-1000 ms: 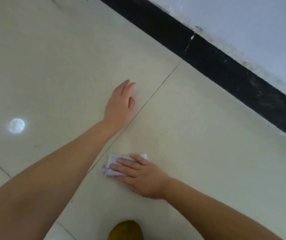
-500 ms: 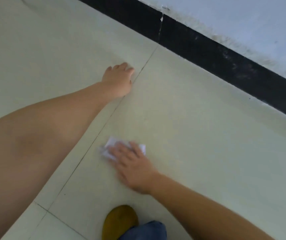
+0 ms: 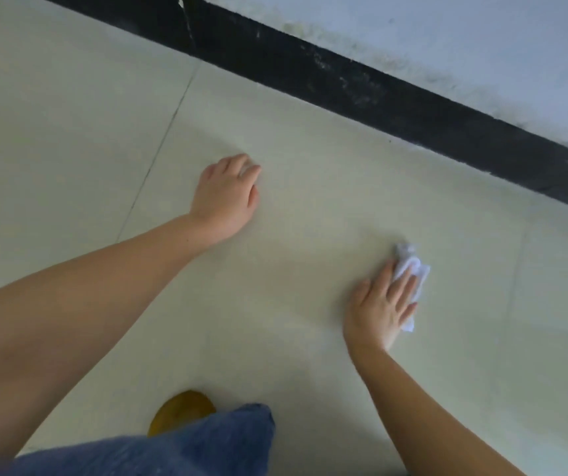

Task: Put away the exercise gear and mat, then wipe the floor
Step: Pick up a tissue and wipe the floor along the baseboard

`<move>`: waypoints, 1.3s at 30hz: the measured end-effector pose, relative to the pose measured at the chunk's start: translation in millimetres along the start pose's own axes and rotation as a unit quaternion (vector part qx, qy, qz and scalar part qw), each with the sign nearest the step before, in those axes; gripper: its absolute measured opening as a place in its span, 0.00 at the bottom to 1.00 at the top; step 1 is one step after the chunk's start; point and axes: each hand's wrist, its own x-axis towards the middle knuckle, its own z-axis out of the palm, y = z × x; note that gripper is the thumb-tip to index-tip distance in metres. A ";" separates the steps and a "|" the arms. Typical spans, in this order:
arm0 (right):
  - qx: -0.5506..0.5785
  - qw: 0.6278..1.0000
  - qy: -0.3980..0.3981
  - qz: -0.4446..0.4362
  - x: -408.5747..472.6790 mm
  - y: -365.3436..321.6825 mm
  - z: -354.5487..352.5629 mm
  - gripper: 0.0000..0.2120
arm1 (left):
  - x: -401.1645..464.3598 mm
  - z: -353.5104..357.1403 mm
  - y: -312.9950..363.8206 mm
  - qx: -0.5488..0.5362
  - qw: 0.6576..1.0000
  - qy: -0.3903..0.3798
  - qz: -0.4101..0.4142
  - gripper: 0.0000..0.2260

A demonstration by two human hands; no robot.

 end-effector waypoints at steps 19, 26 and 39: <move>-0.009 0.995 -0.007 0.100 109.9 52.0 -49.6 0.27 | -5.1 38.6 29.6 0.014 0.995 0.024 -0.095 0.24; -0.087 0.891 -0.177 -0.409 93.6 -131.7 -1.5 0.26 | -6.5 46.4 26.6 0.026 0.994 0.048 -0.092 0.24; -0.010 0.989 -0.042 0.143 132.8 94.9 -82.3 0.27 | -6.7 41.5 21.7 0.019 0.998 -0.009 -0.064 0.27</move>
